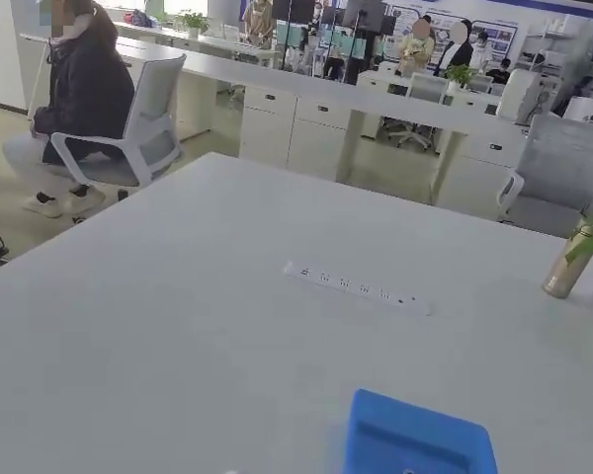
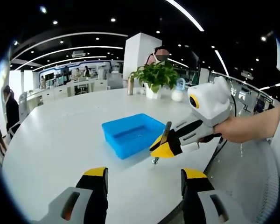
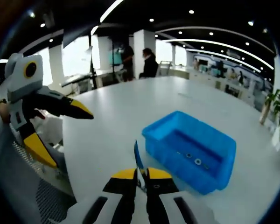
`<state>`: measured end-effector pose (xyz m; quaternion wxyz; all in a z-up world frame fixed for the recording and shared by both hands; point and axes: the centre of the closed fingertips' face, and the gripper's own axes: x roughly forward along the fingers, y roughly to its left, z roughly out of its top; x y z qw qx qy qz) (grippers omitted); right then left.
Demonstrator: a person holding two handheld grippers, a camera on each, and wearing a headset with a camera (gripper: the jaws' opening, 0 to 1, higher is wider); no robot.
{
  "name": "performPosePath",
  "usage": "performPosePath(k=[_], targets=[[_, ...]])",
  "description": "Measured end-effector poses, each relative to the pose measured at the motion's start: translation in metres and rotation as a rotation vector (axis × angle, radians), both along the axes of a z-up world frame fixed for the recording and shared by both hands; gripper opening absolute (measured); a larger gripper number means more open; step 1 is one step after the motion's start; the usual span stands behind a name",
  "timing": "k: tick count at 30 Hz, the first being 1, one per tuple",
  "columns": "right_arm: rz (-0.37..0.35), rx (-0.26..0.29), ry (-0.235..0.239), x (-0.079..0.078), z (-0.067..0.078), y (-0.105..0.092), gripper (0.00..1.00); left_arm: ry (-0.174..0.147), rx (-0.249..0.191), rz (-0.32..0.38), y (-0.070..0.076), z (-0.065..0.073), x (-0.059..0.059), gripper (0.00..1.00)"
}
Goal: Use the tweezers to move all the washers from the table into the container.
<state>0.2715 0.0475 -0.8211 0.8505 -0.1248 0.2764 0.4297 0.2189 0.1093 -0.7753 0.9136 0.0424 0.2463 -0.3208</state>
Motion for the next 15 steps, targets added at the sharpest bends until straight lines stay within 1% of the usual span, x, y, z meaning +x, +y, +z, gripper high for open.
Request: performPosePath(k=[3,4,7,9,10,12,14,15], targets=[[-0.007,0.008,-0.001,0.001,0.001,-0.001,0.03,0.0,-0.006,-0.015,-0.003,0.001,-0.001,0.63],[-0.007,0.008,-0.002,0.001,0.0,-0.001,0.03,-0.003,-0.014,-0.022,-0.005,0.002,-0.002,0.63],[-0.005,0.021,-0.001,0.001,0.001,0.0,0.03,-0.031,-0.062,-0.02,-0.008,0.012,-0.001,0.64],[0.001,0.022,-0.006,0.002,0.001,0.0,0.03,-0.046,-0.11,-0.002,-0.009,0.019,0.001,0.67],[0.004,0.023,-0.008,0.003,0.001,0.0,0.03,-0.06,-0.143,0.011,-0.009,0.025,0.003,0.69],[0.014,0.026,-0.016,0.003,0.0,0.0,0.03,-0.075,-0.17,0.028,-0.007,0.03,0.004,0.7],[0.018,0.024,-0.019,0.002,0.0,0.0,0.03,-0.08,-0.189,0.041,-0.006,0.032,0.005,0.71],[0.02,0.023,-0.016,0.002,0.0,0.0,0.03,-0.08,-0.191,0.043,-0.006,0.032,0.006,0.72]])
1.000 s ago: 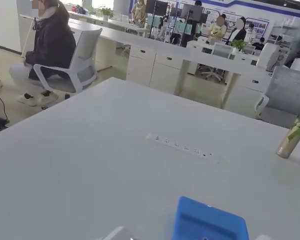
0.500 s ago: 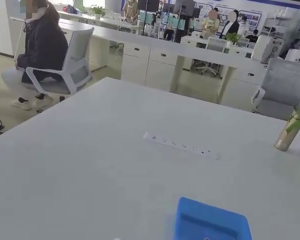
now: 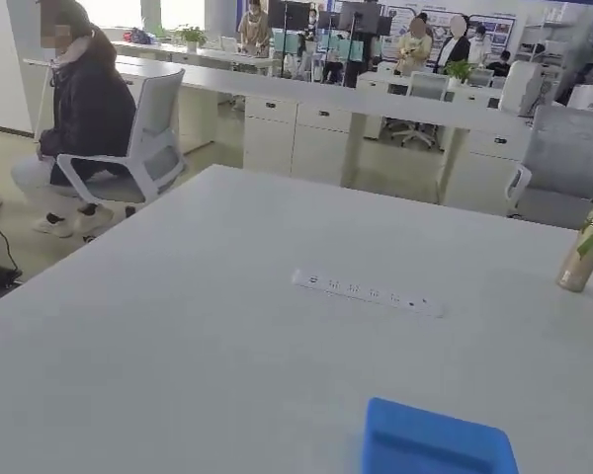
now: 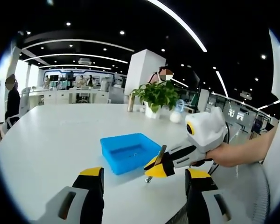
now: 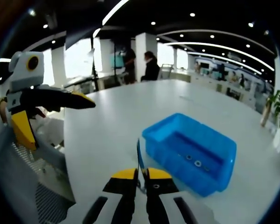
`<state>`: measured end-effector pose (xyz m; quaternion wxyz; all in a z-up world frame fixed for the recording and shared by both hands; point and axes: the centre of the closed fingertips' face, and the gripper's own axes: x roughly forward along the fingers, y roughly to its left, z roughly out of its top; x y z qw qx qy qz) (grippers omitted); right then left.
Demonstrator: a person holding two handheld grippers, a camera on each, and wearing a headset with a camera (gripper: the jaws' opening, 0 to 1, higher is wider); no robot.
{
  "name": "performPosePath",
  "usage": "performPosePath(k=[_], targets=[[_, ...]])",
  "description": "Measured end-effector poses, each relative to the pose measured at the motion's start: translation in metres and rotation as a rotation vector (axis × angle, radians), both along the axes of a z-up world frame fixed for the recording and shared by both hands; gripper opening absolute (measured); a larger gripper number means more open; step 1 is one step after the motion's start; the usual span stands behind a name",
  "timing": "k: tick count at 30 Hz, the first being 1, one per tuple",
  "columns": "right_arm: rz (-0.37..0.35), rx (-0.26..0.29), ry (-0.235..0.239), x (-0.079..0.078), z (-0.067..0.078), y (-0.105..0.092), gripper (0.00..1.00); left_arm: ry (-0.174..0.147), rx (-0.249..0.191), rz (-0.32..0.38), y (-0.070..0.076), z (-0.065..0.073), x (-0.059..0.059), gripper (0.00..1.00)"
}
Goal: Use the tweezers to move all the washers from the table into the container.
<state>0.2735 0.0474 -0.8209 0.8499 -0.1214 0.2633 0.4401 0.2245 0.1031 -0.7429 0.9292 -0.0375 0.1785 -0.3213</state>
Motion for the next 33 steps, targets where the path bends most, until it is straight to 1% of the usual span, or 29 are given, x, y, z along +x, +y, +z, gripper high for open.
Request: performPosePath(k=[1,2,4,5,7,8,9,10,11,13,14,16,17,18,19,20,23,25,26,29,33], targets=[[0.005,-0.001,-0.002,0.0,0.0,0.0,0.03,-0.003,-0.005,0.003,0.0,0.001,0.0,0.73],[0.014,-0.001,-0.009,-0.001,0.0,0.001,0.03,-0.013,-0.025,0.013,-0.001,0.005,0.001,0.74],[0.016,0.004,-0.007,-0.001,0.0,0.001,0.03,-0.048,-0.071,0.018,-0.005,0.015,0.002,0.77],[0.015,0.005,-0.005,-0.001,0.0,0.0,0.03,-0.07,-0.082,0.023,-0.006,0.02,0.002,0.79],[0.022,0.002,-0.005,-0.002,-0.001,-0.002,0.03,-0.079,-0.064,0.027,-0.007,0.019,0.0,0.8],[0.026,-0.001,-0.006,-0.002,-0.001,-0.002,0.03,-0.078,-0.042,0.028,-0.006,0.016,-0.001,0.79],[0.03,-0.006,-0.008,-0.003,-0.001,-0.003,0.03,-0.065,0.0,0.039,-0.002,0.009,-0.001,0.78],[0.032,-0.008,-0.009,-0.003,-0.001,-0.003,0.03,-0.028,0.025,0.054,0.001,0.0,-0.002,0.77],[0.035,-0.01,-0.01,-0.004,-0.001,-0.004,0.03,0.001,-0.005,0.066,0.001,-0.001,-0.003,0.78],[0.038,-0.012,-0.012,-0.005,-0.001,-0.005,0.03,-0.027,-0.078,0.079,-0.001,0.009,0.001,0.82],[0.038,-0.01,-0.011,-0.005,-0.001,-0.006,0.03,-0.053,-0.08,0.086,0.001,0.014,0.002,0.84],[0.037,-0.007,-0.005,-0.005,-0.002,-0.007,0.03,-0.071,-0.044,0.087,0.001,0.014,0.0,0.86],[0.037,-0.005,-0.002,-0.005,-0.002,-0.007,0.03,-0.073,-0.029,0.082,-0.001,0.014,0.0,0.85],[0.037,-0.006,0.0,-0.005,-0.002,-0.008,0.03,-0.052,0.038,0.076,0.001,0.005,-0.002,0.82],[0.035,-0.005,0.0,-0.004,-0.002,-0.008,0.03,-0.031,0.068,0.069,0.001,-0.001,-0.004,0.78],[0.033,-0.001,-0.001,-0.004,-0.002,-0.008,0.03,-0.017,0.081,0.055,-0.001,-0.006,-0.006,0.75],[0.017,0.019,0.0,-0.005,-0.001,-0.007,0.03,-0.03,0.052,0.052,-0.003,-0.003,-0.006,0.74],[0.011,0.023,0.001,-0.004,-0.001,-0.008,0.03,-0.012,0.022,0.044,-0.003,-0.005,-0.005,0.73],[0.006,0.026,0.006,-0.004,-0.001,-0.008,0.03,-0.006,0.015,0.046,-0.001,-0.005,-0.005,0.73],[-0.002,0.034,0.016,-0.003,-0.001,-0.009,0.03,-0.014,-0.006,0.054,0.001,-0.003,-0.004,0.73],[-0.014,0.03,0.023,-0.004,-0.001,-0.009,0.03,-0.017,-0.016,0.067,0.004,-0.003,-0.002,0.74]])
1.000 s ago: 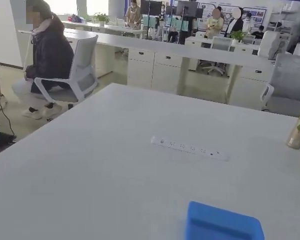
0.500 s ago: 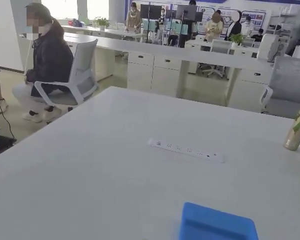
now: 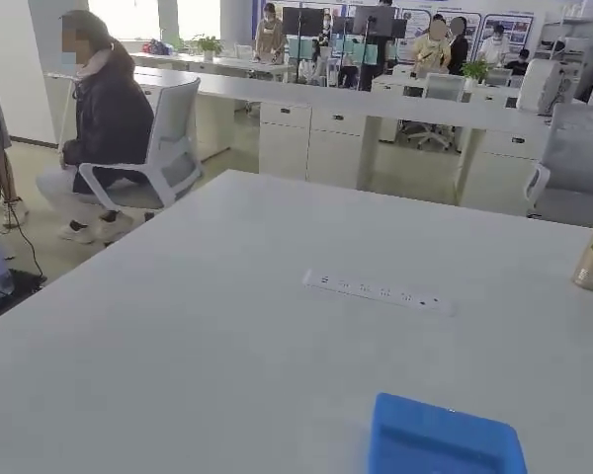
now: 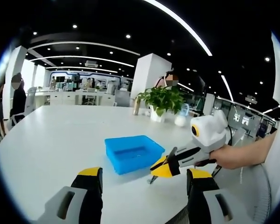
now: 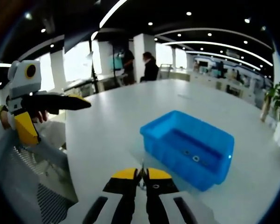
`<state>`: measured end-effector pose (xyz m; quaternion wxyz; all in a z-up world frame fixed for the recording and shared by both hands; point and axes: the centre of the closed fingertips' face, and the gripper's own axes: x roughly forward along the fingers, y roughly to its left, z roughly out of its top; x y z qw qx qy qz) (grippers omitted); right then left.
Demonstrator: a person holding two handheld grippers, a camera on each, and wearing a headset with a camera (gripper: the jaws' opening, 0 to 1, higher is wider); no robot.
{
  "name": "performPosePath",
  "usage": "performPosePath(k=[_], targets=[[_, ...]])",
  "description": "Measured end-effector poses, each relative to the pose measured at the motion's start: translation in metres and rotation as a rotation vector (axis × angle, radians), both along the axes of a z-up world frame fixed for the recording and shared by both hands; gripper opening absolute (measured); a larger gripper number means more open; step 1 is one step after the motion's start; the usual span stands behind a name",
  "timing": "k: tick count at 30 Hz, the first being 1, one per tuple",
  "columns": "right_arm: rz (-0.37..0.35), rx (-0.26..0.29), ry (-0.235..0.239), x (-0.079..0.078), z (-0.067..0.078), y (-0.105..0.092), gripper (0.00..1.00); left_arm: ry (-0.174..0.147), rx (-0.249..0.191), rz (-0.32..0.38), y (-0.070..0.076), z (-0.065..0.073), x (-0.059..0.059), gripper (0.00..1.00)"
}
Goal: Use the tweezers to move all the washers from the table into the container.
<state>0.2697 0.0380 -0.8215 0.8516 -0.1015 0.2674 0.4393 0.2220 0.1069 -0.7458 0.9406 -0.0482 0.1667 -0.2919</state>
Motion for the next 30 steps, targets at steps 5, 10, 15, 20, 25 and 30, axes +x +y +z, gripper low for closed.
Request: performPosePath(k=[5,10,15,20,25,30], targets=[[-0.019,0.012,0.004,0.002,0.008,0.001,0.03,-0.01,-0.015,0.0,0.0,0.003,0.0,0.74],[-0.027,0.033,-0.025,0.013,0.034,0.005,0.03,-0.021,-0.007,0.0,0.001,0.003,0.0,0.74],[-0.04,0.065,-0.037,0.027,0.051,0.008,0.03,-0.015,-0.007,-0.002,0.001,0.002,0.0,0.74],[-0.034,0.081,-0.044,0.036,0.062,0.013,0.03,-0.018,0.008,-0.01,0.0,0.002,-0.001,0.74],[-0.023,0.089,-0.065,0.048,0.074,0.017,0.03,0.005,0.028,-0.008,0.001,-0.004,0.0,0.72],[-0.01,0.094,-0.091,0.062,0.083,0.022,0.03,-0.007,0.026,-0.017,0.0,-0.002,-0.001,0.73]])
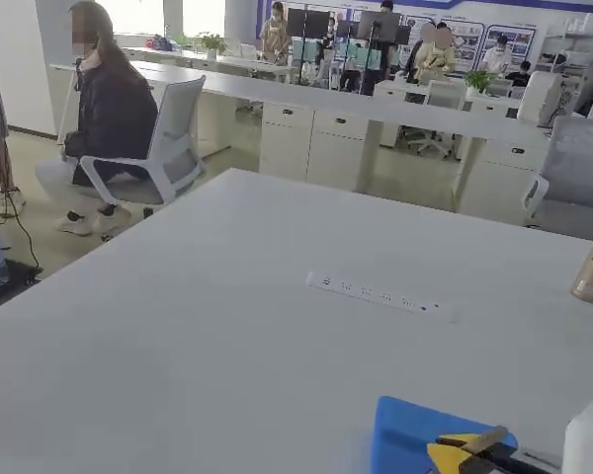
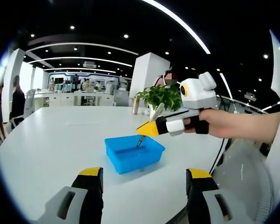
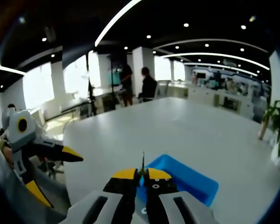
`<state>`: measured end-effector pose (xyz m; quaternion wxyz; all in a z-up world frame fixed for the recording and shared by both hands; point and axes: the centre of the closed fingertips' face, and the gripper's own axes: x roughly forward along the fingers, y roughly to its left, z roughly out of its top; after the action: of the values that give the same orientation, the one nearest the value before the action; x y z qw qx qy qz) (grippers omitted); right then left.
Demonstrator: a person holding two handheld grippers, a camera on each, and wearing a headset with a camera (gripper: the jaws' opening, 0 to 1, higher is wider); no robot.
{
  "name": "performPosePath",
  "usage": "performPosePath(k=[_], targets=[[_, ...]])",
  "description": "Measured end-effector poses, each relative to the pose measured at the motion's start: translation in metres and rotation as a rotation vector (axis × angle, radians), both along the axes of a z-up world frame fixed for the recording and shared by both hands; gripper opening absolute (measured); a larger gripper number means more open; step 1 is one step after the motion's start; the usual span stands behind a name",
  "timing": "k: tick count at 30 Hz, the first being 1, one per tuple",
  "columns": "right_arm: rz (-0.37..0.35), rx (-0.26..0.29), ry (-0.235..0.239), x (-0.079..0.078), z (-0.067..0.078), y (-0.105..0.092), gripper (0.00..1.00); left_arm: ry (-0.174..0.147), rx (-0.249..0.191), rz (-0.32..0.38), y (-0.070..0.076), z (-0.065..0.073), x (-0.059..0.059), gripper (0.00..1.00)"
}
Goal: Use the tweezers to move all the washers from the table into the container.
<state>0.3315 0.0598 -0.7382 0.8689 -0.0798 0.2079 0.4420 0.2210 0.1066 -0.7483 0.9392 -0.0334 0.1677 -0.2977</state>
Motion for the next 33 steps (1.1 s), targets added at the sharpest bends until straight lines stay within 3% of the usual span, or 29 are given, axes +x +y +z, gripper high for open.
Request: performPosePath(k=[4,8,13,20,26,31,33], targets=[[0.002,0.01,-0.006,0.007,0.006,0.002,0.03,-0.001,0.007,0.001,0.001,-0.001,0.0,0.72],[-0.014,0.036,-0.005,0.004,0.008,0.001,0.03,-0.011,0.005,0.008,0.002,0.001,0.001,0.72],[-0.049,0.052,0.049,-0.005,-0.01,-0.01,0.03,-0.001,0.018,-0.001,0.001,-0.002,-0.001,0.71],[-0.103,0.097,0.114,-0.008,-0.021,-0.025,0.03,-0.004,0.026,-0.007,0.001,-0.002,-0.001,0.69],[-0.096,0.052,0.182,-0.02,-0.047,-0.024,0.03,0.008,0.045,-0.014,0.0,-0.005,-0.002,0.67],[-0.088,0.003,0.224,-0.016,-0.067,-0.025,0.03,0.01,0.052,-0.008,0.002,-0.006,-0.001,0.66],[-0.098,0.037,0.252,-0.012,-0.068,-0.024,0.03,0.01,0.054,-0.005,0.003,-0.006,-0.001,0.66]])
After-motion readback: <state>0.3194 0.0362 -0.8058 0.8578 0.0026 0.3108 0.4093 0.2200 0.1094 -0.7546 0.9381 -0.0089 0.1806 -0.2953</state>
